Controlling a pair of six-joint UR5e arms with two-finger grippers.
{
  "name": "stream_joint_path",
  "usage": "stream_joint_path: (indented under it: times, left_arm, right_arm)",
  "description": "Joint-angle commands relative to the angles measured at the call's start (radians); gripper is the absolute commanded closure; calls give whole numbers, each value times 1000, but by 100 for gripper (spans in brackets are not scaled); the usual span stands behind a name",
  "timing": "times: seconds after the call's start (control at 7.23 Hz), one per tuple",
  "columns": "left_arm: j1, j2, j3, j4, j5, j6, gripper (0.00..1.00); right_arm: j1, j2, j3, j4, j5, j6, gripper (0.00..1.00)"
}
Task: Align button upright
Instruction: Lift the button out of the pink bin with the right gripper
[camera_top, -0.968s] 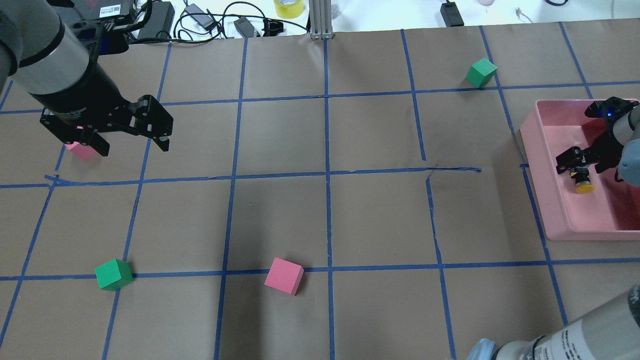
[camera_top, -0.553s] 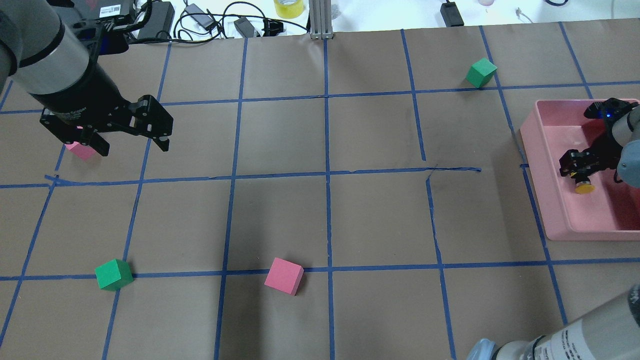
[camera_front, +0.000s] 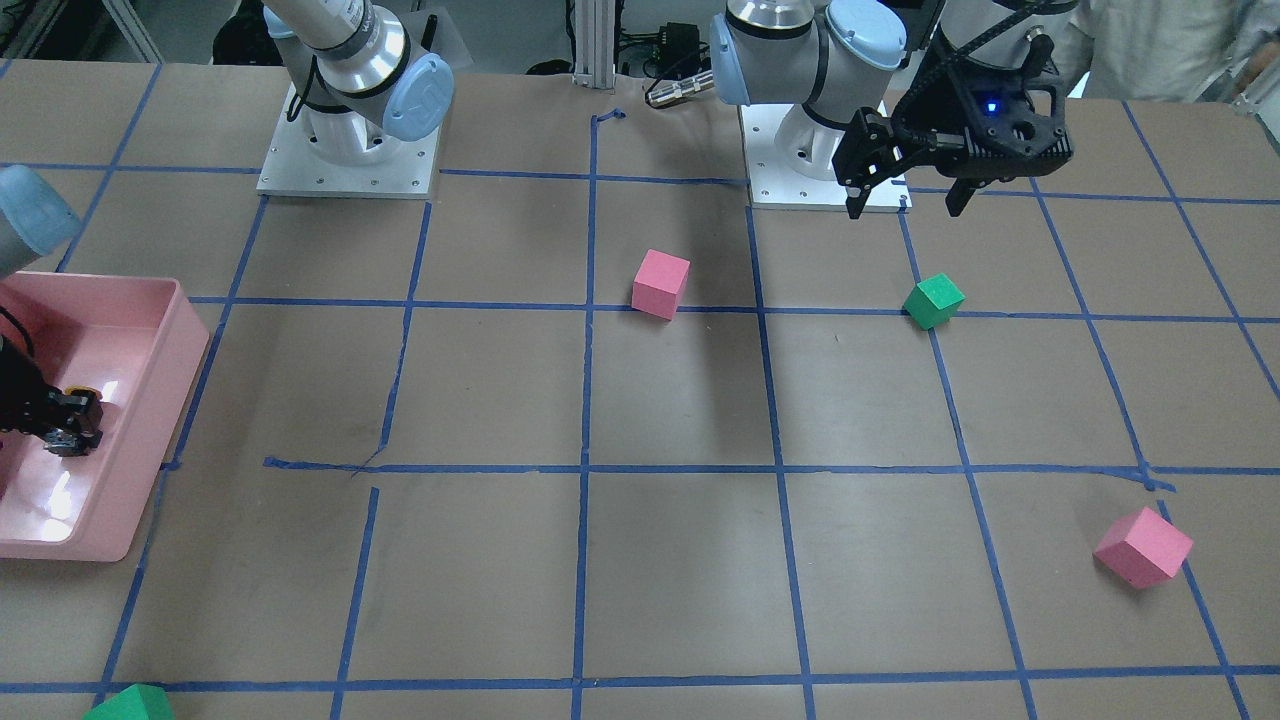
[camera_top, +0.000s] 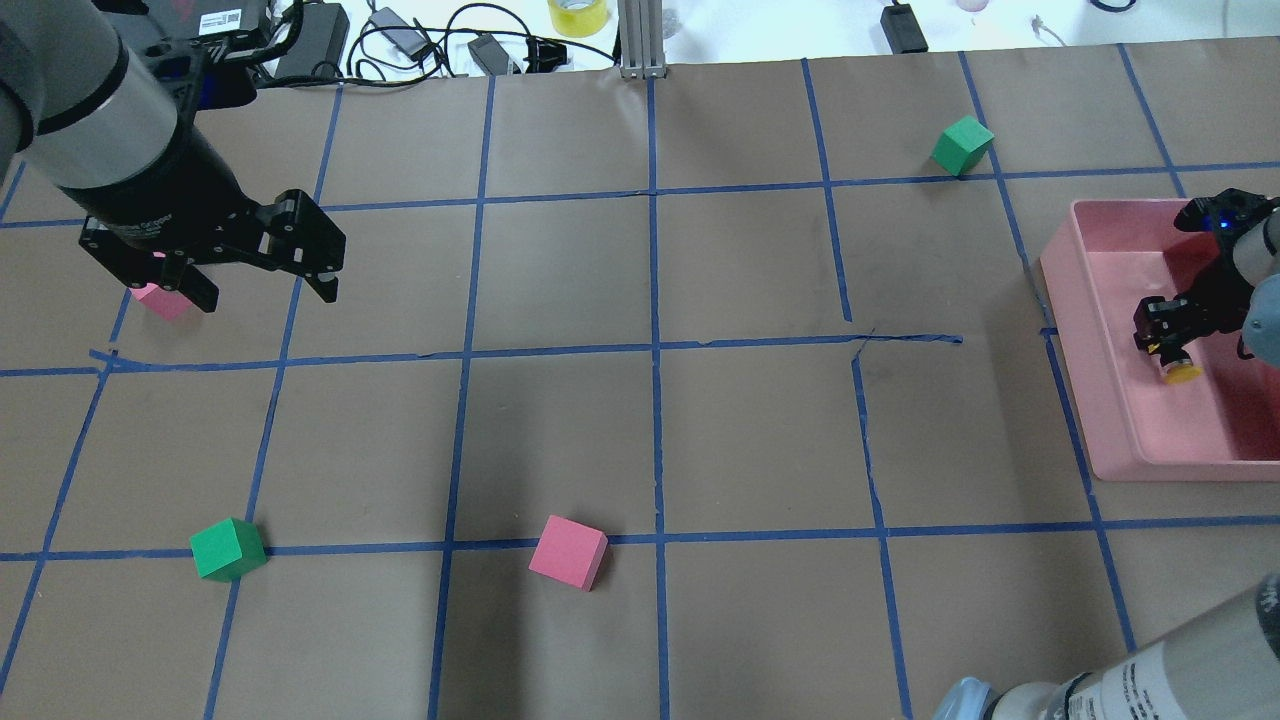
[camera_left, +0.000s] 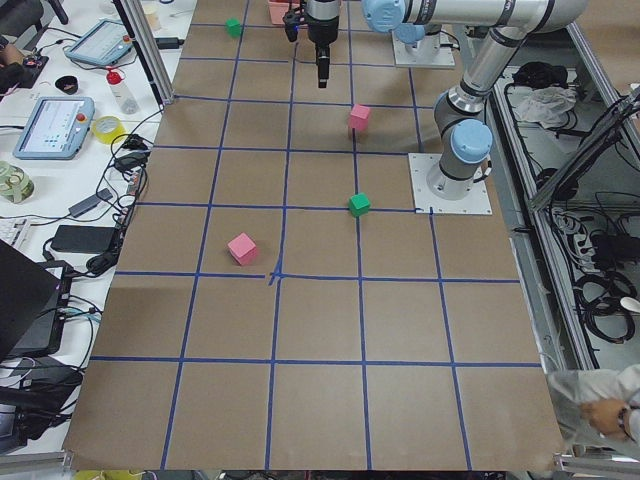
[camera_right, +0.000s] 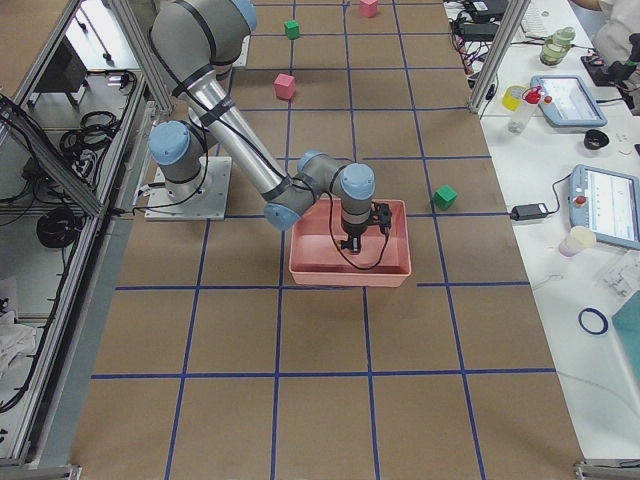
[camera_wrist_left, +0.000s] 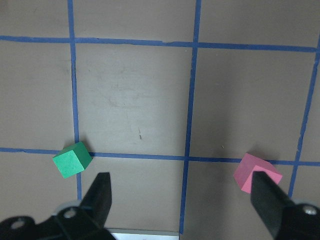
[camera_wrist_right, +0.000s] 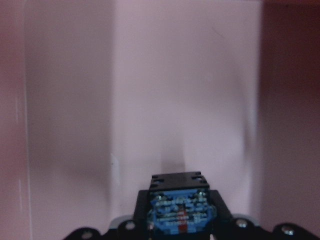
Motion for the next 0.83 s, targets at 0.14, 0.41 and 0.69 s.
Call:
stream_joint_path:
  times: [0.14, 0.41, 0.69]
  left_arm:
    - [0, 0, 0, -2, 1, 1, 0]
    - [2, 0, 0, -2, 1, 1, 0]
    - [2, 0, 0, -1, -1, 1, 0]
  right_arm:
    - [15, -117, -159, 292, -3, 18, 100]
    - [91, -141, -262, 417, -3, 60, 100]
    - [255, -186, -268, 443, -3, 223, 100]
